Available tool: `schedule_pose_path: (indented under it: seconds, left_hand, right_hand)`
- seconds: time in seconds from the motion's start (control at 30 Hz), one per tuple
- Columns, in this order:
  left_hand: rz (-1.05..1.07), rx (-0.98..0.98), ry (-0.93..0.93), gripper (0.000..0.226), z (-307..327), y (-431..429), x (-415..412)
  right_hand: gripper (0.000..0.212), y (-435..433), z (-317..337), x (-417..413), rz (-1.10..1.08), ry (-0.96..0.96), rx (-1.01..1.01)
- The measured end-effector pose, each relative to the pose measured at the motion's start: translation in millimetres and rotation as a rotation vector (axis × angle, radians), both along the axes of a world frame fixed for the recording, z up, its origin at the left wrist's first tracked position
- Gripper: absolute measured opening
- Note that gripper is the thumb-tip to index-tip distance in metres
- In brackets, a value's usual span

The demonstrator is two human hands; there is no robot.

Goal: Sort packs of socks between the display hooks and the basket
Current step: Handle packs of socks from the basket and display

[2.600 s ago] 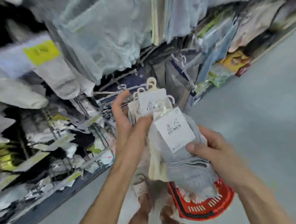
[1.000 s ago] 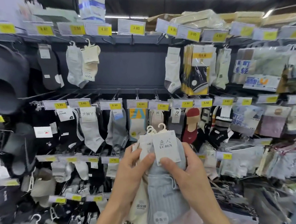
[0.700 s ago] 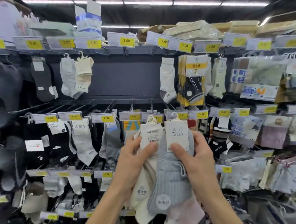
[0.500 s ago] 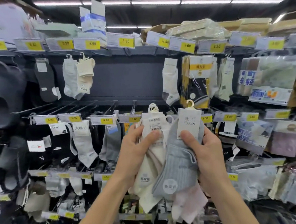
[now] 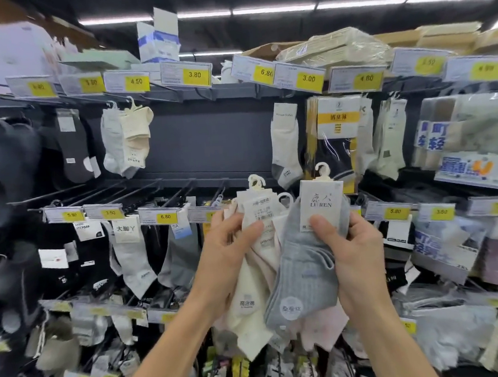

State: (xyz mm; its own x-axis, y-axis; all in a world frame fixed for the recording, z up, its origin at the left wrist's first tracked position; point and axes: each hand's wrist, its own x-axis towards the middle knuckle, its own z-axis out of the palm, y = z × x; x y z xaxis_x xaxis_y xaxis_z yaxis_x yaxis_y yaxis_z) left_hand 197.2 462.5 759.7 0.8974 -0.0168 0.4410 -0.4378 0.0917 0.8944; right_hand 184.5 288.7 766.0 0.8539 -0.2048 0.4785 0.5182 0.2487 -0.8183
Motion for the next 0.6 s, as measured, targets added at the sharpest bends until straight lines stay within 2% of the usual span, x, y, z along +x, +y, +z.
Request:
schedule_pose_path:
  seconds: [0.07,0.17,0.33,0.4,0.47,0.5,0.53,0.57,0.6]
  left_hand:
    - [0.002,0.049,-0.021,0.03,-3.8,-14.6,2.9]
    - [-0.076,0.004,0.029,0.022,-9.5,-33.6,8.9]
    - [-0.093,-0.083,0.062,0.025,-6.9,-43.9,22.8]
    - [-0.079,-0.061,0.032,0.025,-3.9,-44.9,29.3]
    - [-0.038,-0.02,0.01,0.02,-1.9,-45.8,36.6]
    - [-0.031,-0.005,0.005,0.022,-1.4,-47.0,40.0]
    - [-0.034,0.011,0.002,0.029,-1.5,-48.2,42.4]
    - [-0.037,0.036,-0.004,0.038,-2.2,-50.2,44.9]
    - [-0.043,0.064,-0.01,0.043,-3.3,-52.5,47.0]
  right_hand:
    - [0.021,-6.9,-0.6,6.0,-0.028,-0.044,-0.026]
    - [0.018,-19.0,0.7,11.9,0.022,-0.02,0.003]
    - [0.023,-74.3,6.9,13.9,0.154,0.016,0.324]
    - [0.019,-103.8,10.4,8.5,0.234,-0.034,0.384]
    - [0.03,-126.8,15.7,0.5,0.463,-0.032,0.434]
    - [0.048,-134.2,16.6,-0.7,0.529,-0.023,0.415]
    - [0.065,-137.3,22.3,-10.7,0.578,-0.076,0.286]
    - [0.045,-146.7,19.6,-13.9,0.5,-0.136,0.081]
    - [0.028,-154.0,17.5,-14.4,0.413,-0.123,-0.028]
